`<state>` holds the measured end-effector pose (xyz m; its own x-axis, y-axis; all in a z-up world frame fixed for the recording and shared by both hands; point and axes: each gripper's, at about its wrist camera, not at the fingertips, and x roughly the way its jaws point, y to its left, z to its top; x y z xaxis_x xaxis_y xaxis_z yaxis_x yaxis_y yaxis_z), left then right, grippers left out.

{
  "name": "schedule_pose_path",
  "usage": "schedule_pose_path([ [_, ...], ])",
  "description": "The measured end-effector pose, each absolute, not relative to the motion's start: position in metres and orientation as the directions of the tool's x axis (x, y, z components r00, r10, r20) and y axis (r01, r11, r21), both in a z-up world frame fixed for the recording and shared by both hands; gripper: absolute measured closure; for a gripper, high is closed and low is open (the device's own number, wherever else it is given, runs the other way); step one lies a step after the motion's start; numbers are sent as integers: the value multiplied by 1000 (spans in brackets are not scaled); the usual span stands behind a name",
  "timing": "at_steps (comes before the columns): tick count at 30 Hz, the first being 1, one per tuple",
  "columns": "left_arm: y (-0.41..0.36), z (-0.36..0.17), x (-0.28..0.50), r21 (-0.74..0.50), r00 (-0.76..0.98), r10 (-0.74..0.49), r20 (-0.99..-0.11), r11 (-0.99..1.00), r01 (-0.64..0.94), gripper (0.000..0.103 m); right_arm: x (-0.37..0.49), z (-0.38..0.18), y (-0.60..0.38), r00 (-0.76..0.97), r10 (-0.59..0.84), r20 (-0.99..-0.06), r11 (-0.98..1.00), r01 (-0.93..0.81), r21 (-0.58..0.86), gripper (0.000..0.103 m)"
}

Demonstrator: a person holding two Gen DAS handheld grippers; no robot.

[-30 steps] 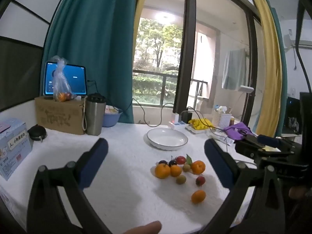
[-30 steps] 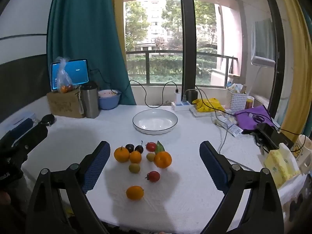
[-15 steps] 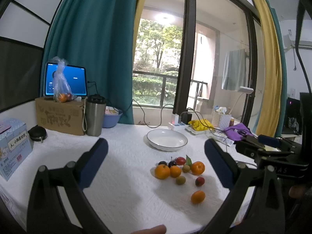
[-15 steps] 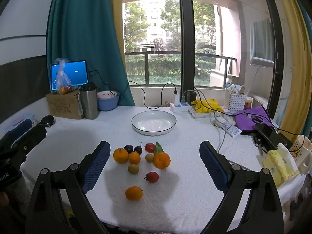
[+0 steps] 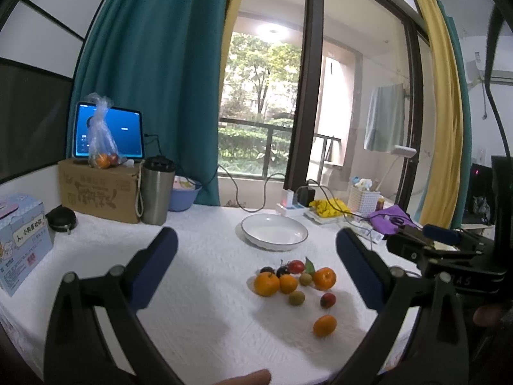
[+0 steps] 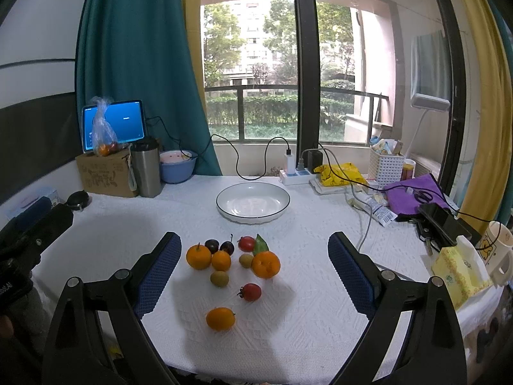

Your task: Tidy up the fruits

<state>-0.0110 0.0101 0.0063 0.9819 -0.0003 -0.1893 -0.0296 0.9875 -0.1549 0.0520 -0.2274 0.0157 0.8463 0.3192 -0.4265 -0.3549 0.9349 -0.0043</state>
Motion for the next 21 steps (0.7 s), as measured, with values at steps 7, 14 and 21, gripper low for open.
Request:
schedule_pose_path([
  [7, 9, 7, -12, -154, 982, -1, -189, 988, -28, 3, 52, 15, -228, 847, 319, -425, 935, -354, -4, 8],
  [14, 9, 7, -12, -154, 982, -1, -189, 988, -28, 3, 53, 15, -228, 846, 319, -427, 935, -353, -2, 8],
  [21, 8, 7, -12, -155, 982, -1, -189, 987, -29, 3, 53, 15, -228, 846, 319, -426, 935, -353, -1, 8],
])
